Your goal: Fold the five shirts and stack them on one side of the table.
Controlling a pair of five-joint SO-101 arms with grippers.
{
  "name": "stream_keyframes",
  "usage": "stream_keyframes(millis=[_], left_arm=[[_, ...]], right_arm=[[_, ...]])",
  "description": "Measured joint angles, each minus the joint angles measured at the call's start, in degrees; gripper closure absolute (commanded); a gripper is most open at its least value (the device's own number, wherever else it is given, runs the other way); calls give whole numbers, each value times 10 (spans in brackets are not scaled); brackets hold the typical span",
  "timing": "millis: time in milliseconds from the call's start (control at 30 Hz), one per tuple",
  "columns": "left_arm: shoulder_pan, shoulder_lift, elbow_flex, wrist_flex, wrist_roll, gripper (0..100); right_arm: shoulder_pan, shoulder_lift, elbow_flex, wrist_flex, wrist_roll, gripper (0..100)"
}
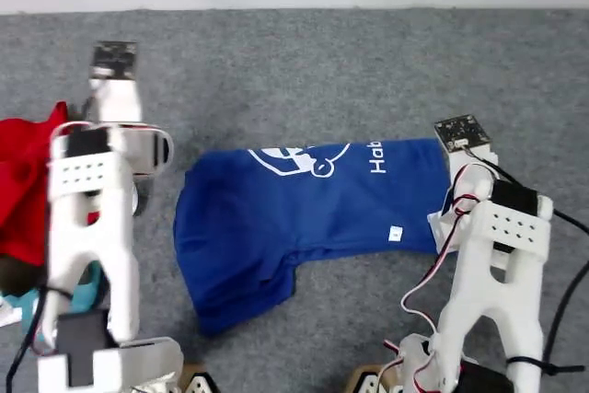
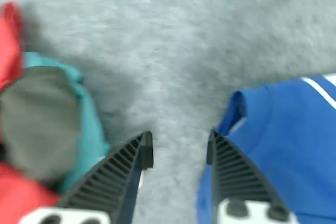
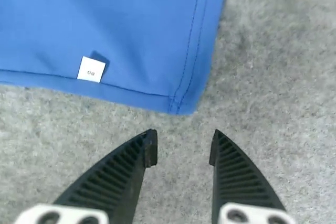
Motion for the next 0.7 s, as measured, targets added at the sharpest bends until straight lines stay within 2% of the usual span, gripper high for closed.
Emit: stream_keyframes(millis=[167, 533, 700], left_arm=[[41, 93, -34, 0, 0, 825], [47, 320, -207, 3, 0, 826], [47, 362, -276, 66, 1, 826]], right_arm=[[0, 0, 2, 0, 0, 818], [0, 0, 2, 0, 0, 818], [0, 0, 2, 0, 0, 818]])
